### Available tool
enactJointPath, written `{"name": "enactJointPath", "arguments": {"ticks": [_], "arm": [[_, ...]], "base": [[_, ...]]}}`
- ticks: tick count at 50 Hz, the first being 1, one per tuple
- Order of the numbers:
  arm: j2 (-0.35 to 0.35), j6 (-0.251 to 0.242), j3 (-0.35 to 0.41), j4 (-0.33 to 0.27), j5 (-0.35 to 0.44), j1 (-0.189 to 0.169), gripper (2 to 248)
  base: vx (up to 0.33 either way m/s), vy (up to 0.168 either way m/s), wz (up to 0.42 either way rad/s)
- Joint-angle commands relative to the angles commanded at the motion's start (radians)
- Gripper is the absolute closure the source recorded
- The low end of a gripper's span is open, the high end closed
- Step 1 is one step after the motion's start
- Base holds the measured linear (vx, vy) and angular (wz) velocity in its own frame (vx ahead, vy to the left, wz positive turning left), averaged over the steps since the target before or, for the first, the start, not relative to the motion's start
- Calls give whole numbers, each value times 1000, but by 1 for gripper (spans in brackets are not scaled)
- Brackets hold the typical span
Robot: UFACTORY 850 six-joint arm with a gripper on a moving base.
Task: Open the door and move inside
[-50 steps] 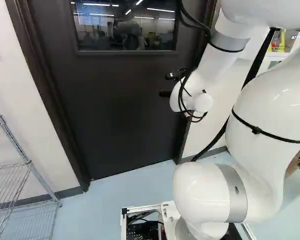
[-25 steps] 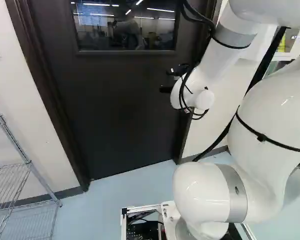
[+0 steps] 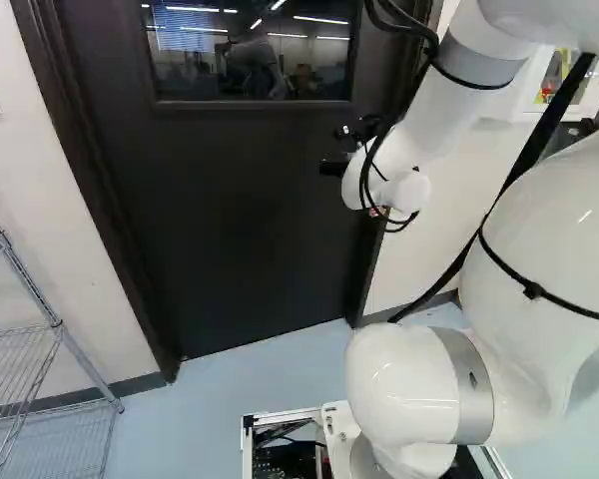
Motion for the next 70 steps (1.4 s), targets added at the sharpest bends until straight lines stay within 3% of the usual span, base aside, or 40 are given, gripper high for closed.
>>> {"name": "enactJointPath", "arguments": {"ticks": [21,70], "arm": [[13,0,-36,0,0,6,3],[-87,0,-140,0,0,26,3]], "base": [[0,0,0],[0,0,0]]}}
